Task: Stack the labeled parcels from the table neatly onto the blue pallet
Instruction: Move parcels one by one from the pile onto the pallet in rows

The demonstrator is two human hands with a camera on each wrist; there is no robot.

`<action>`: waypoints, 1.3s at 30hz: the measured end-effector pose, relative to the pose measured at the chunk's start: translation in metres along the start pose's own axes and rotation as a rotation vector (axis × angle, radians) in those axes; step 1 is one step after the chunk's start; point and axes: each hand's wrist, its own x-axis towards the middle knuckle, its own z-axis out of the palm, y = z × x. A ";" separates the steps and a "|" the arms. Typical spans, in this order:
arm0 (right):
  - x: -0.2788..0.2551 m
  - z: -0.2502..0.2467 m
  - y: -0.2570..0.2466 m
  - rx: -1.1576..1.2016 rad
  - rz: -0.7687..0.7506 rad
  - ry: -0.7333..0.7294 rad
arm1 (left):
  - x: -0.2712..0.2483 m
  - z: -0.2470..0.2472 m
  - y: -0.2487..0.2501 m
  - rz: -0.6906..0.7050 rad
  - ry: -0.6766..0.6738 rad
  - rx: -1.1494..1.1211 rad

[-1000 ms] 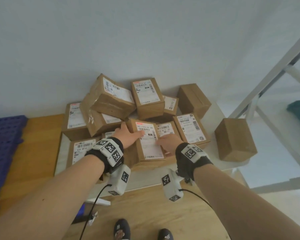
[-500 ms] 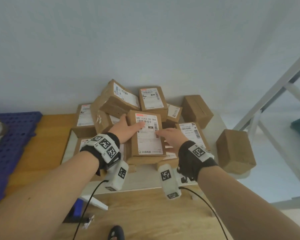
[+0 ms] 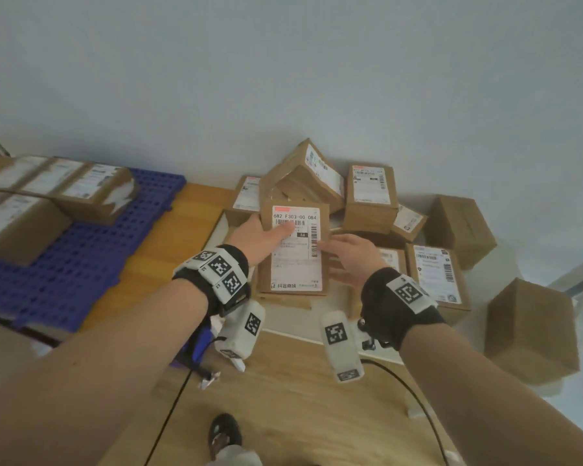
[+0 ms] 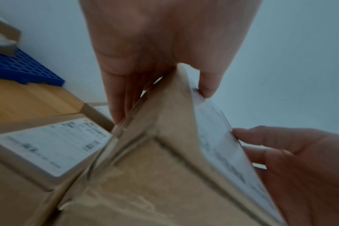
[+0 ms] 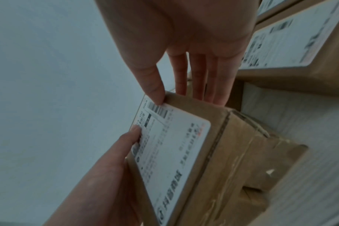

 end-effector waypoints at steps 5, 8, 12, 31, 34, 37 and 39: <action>-0.009 0.042 -0.003 -0.020 -0.030 -0.093 | -0.029 -0.033 -0.019 -0.078 0.096 0.008; -0.012 0.074 -0.008 -0.049 -0.024 -0.129 | -0.043 -0.059 -0.034 -0.101 0.155 -0.037; -0.016 0.125 -0.018 -0.094 -0.047 -0.174 | -0.053 -0.101 -0.065 -0.089 0.212 -0.041; -0.036 0.447 -0.020 -0.136 -0.027 -0.210 | -0.090 -0.362 -0.267 -0.123 0.288 0.222; -0.031 0.470 -0.022 -0.152 -0.015 -0.189 | -0.080 -0.380 -0.287 -0.102 0.278 0.196; -0.016 0.486 -0.027 -0.169 -0.010 -0.170 | -0.066 -0.395 -0.302 -0.090 0.264 0.147; -0.002 0.496 -0.031 -0.165 0.000 -0.148 | -0.053 -0.404 -0.308 -0.074 0.255 0.146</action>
